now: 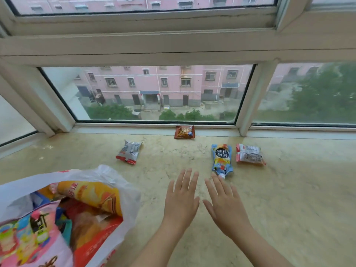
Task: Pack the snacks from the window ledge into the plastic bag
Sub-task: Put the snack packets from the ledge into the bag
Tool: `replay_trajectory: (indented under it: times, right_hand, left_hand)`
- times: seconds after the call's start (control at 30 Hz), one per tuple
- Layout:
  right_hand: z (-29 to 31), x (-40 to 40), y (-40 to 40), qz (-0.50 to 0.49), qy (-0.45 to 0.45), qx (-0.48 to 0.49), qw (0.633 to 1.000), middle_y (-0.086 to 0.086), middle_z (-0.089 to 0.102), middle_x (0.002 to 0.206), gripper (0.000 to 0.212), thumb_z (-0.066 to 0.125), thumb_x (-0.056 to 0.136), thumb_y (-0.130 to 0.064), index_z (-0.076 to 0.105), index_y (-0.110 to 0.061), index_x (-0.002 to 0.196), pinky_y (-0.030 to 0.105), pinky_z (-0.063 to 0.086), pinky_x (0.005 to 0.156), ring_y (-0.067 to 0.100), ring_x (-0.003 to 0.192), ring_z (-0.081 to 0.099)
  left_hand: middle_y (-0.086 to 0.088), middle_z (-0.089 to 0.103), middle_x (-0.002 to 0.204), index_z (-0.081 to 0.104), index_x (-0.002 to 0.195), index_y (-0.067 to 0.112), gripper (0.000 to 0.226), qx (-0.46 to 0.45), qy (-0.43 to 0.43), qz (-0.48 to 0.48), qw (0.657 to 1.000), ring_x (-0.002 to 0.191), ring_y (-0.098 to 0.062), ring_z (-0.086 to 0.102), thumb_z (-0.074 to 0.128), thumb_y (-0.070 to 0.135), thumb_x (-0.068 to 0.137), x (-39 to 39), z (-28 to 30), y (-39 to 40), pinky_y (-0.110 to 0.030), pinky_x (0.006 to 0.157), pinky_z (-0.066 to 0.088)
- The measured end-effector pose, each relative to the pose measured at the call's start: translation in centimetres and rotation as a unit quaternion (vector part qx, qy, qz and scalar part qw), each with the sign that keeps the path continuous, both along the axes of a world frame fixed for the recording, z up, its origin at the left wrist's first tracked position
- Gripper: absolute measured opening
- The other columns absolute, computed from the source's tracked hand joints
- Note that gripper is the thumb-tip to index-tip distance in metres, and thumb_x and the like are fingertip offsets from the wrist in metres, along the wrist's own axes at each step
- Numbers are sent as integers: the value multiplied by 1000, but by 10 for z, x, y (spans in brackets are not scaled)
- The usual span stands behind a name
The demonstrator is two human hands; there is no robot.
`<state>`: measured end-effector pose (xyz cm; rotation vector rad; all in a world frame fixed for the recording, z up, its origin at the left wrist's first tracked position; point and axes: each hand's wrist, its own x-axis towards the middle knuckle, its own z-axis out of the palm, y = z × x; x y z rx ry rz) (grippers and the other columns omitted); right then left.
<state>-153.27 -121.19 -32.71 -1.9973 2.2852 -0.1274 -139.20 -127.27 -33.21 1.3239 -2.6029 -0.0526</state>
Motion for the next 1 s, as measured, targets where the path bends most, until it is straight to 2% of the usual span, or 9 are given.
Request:
replay_trajectory:
  times: [0.07,0.2,0.33,0.43,0.6,0.73,0.83,0.9,1.0]
  right_hand:
    - [-14,-16,-14,5,6,-4,1000,15,55,135,57,19,98,-46,47,-10,131,50,50,89,31,122,55]
    - [-35,-58,-39,-9,51,-12,999,18,54,135,62,10,102,-39,57,-9,130,50,49,88,33,121,56]
    - [-46,-99,-56,-32,68,-40,996,19,53,135,50,55,84,-31,57,-7,129,53,49,89,35,120,56]
    - [-50,-124,-66,-37,88,-34,995,22,55,133,76,82,59,-19,56,-6,129,55,48,89,39,117,57]
    - [-62,-154,-85,-56,124,-4,991,27,51,135,87,84,47,-14,56,-4,129,60,45,91,46,117,53]
    - [-75,-161,-99,-86,123,6,989,27,50,135,79,83,55,-17,58,-7,129,65,44,88,50,118,51]
    - [-82,-156,-105,-74,115,-4,991,26,53,133,70,78,62,-12,57,-5,129,59,49,85,49,118,51]
    - [-83,-146,-105,-32,111,-64,991,24,60,122,67,79,61,-7,59,-5,125,49,54,78,43,108,60]
    - [-77,-144,-100,31,132,-130,982,19,60,121,79,77,55,-9,51,-11,129,44,51,78,35,102,61]
  left_hand:
    - [-3,52,140,42,137,19,87,-3,10,-9,1000,130,-21,48,80,46,64,-23,-12,-19,-41,91,53]
    - [-3,56,137,40,135,20,69,7,52,-23,998,125,-20,54,65,46,77,-76,-30,-49,-36,87,53]
    - [-1,26,156,18,151,20,66,147,110,25,983,142,-19,27,44,44,95,-129,-34,-67,-36,107,34]
    - [0,26,153,14,151,22,76,246,169,89,950,138,-20,29,53,48,92,-160,-37,-80,-39,105,36]
    - [0,35,148,19,151,25,82,317,245,196,895,135,-21,33,65,41,85,-183,-47,-104,-39,106,35]
    - [0,45,138,25,148,28,85,333,282,199,878,127,-21,43,74,30,79,-188,-48,-112,-36,96,41]
    - [-1,56,127,28,144,23,90,383,312,218,842,117,-21,54,81,22,71,-182,-45,-114,-34,91,46]
    - [3,63,112,46,126,21,70,392,322,232,830,103,-19,62,83,23,67,-174,-46,-113,-33,84,51]
    - [5,63,100,57,103,25,46,353,313,231,851,91,-16,62,82,28,65,-154,-48,-107,-37,79,53]
